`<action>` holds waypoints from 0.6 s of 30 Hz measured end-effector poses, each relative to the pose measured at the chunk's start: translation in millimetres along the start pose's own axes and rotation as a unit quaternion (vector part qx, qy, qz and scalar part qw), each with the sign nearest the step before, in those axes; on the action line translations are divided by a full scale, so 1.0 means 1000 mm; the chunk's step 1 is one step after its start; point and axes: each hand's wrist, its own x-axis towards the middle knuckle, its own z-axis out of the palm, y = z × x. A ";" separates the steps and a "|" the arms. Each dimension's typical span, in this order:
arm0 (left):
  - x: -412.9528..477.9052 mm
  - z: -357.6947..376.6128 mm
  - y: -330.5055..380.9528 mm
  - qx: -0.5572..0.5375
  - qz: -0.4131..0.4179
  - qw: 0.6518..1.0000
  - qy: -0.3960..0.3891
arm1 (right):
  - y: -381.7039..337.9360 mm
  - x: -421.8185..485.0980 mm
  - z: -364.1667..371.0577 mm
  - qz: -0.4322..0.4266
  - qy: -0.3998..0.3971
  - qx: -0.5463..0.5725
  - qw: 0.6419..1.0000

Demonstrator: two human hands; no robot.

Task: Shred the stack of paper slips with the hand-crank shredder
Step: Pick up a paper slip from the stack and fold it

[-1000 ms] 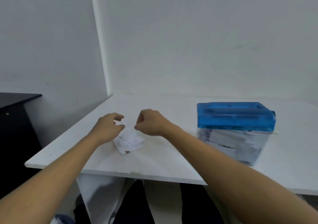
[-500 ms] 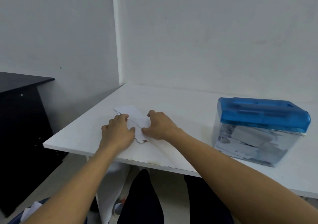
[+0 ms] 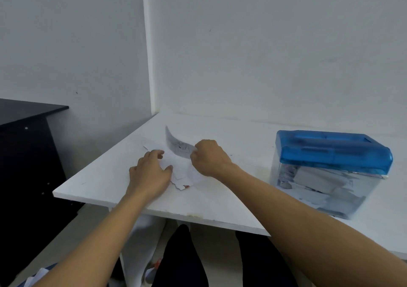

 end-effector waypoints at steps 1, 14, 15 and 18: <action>0.000 -0.001 0.001 -0.015 0.005 1.000 0.018 | 0.001 0.000 -0.004 0.009 -0.001 0.043 0.999; 0.001 -0.033 0.112 -0.371 0.058 0.926 0.032 | -0.008 -0.027 -0.086 -0.042 0.052 0.324 0.944; 0.002 -0.036 0.119 -0.371 0.068 0.925 0.031 | -0.004 -0.030 -0.096 -0.041 0.057 0.319 0.945; 0.003 -0.042 0.145 -0.380 0.101 0.919 0.021 | 0.013 -0.040 -0.128 -0.042 0.065 0.257 0.963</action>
